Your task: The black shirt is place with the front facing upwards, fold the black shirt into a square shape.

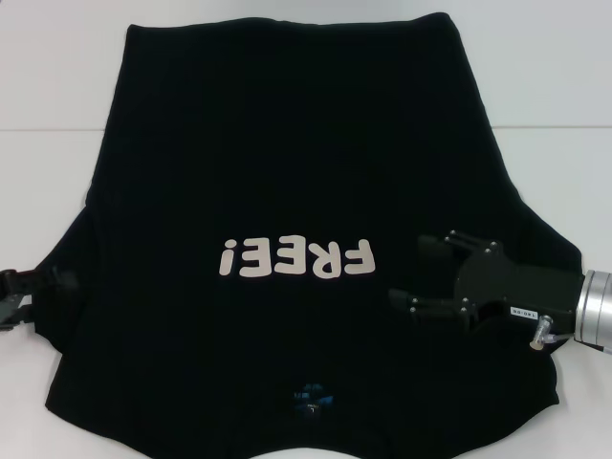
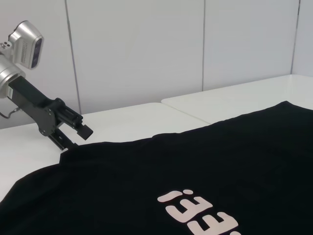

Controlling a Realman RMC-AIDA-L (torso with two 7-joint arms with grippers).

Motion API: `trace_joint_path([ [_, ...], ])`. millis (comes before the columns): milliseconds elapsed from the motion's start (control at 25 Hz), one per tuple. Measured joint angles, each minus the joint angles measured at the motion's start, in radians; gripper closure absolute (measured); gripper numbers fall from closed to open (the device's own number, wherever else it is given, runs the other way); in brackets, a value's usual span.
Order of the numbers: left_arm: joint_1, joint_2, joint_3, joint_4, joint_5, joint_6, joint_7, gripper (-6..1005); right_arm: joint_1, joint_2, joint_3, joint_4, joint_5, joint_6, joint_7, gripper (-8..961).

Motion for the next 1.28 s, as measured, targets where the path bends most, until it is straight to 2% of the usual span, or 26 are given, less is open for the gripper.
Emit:
trace_joint_path([
  [120, -0.009, 0.000, 0.019, -0.010, 0.000, 0.000, 0.007, 115, 0.000, 0.000, 0.000, 0.001, 0.000, -0.002, 0.000, 13],
  [560, -0.018, 0.001, 0.053, -0.002, 0.000, -0.019, 0.006, 306, -0.008, 0.000, -0.001, 0.002, -0.001, -0.021, 0.000, 14],
  [840, -0.015, 0.001, 0.053, -0.002, 0.000, -0.024, -0.006, 519, -0.014, 0.000, 0.000, -0.001, 0.000, -0.026, 0.000, 15],
  [1240, -0.013, 0.000, 0.046, -0.001, 0.000, -0.031, 0.007, 983, -0.014, 0.000, 0.000, -0.001, 0.000, -0.026, 0.000, 16],
  [1280, -0.013, 0.000, 0.045, 0.000, 0.000, -0.034, 0.007, 987, -0.014, 0.000, 0.000, -0.001, 0.000, -0.026, 0.000, 16],
])
